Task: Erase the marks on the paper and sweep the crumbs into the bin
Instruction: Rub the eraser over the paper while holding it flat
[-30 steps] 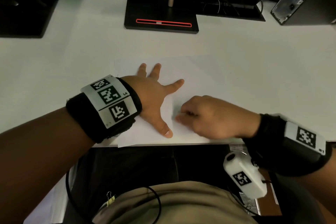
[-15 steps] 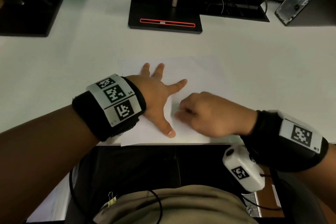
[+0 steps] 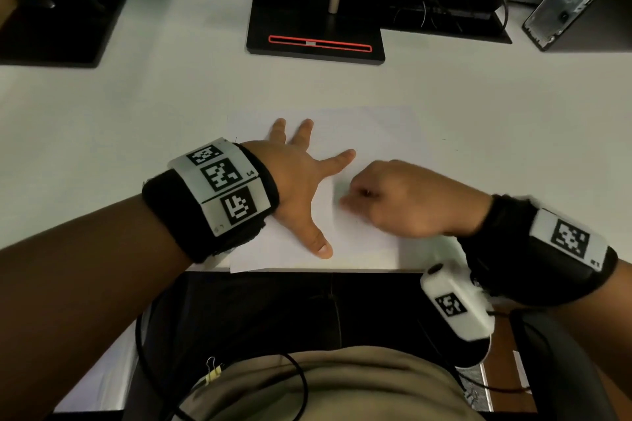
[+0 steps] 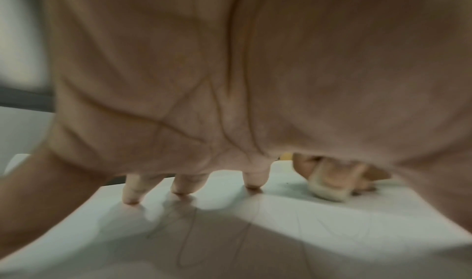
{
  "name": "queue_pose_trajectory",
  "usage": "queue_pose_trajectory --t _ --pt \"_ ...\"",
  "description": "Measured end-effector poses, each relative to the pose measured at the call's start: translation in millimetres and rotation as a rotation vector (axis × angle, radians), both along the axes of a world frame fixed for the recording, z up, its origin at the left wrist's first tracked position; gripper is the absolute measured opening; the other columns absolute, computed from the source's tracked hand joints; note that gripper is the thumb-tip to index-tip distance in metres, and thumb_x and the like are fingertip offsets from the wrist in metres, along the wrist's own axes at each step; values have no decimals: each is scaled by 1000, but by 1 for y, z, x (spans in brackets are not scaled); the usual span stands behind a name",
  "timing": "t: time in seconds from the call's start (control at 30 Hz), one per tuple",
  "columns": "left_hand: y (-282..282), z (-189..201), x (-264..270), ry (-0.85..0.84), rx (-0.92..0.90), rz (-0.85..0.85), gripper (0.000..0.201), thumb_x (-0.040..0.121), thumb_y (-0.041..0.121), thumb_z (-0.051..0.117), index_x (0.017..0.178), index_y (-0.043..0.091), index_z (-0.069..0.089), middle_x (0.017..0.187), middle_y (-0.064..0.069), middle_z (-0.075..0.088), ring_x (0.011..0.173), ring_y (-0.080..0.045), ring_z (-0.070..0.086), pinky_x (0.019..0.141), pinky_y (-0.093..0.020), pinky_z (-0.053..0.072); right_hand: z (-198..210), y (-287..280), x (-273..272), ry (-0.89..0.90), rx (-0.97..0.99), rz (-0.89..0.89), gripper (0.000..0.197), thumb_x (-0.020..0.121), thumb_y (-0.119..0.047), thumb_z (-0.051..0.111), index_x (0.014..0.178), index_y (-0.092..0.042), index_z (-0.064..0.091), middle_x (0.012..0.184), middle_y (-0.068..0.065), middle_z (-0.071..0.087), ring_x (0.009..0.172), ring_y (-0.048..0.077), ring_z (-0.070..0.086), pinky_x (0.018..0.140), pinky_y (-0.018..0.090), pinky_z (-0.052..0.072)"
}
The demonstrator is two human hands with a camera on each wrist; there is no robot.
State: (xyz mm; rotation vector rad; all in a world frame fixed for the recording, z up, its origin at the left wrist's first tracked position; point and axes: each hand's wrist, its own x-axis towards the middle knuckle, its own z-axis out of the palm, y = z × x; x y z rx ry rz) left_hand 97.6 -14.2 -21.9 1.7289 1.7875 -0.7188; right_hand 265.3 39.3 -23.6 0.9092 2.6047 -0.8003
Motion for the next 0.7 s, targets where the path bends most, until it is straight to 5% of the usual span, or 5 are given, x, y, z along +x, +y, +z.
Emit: queue_pose_trajectory --t 0.2,0.33,0.43,0.57,0.7 --pt "0 1 0 0 -5 -5 142 49 86 72 138 58 -35 155 -8 -42 143 -46 -32 114 -68 20 -3 -13 -3 -2 -30 103 44 103 -33 49 68 -5 53 59 3 54 52 11 46 54 22 38" --pt "-1 1 0 -5 -14 3 142 49 86 72 138 58 -35 155 -7 -43 143 -45 -33 114 -69 20 4 17 -4 -4 7 -47 45 102 -31 49 68 -2 54 59 4 55 51 12 45 57 28 38" --pt "0 0 -1 -9 -22 5 141 50 86 72 137 59 -35 154 -6 -45 142 -45 -33 113 -70 21 2 7 -10 36 24 -16 42 103 -26 47 61 -21 47 54 -9 53 50 4 47 52 15 34" --pt "0 -3 -3 -4 -20 -1 143 47 88 72 135 59 -37 154 -6 -45 142 -45 -34 112 -71 22 -2 7 -11 -10 -25 4 44 103 -31 48 66 -7 55 56 -1 51 47 8 43 48 21 35" --pt "0 -2 -3 -10 -19 15 147 47 87 73 136 55 -39 153 -3 -46 142 -41 -35 111 -71 22 -1 24 -11 25 54 -89 45 101 -31 47 63 -7 50 58 5 51 51 15 43 52 29 35"
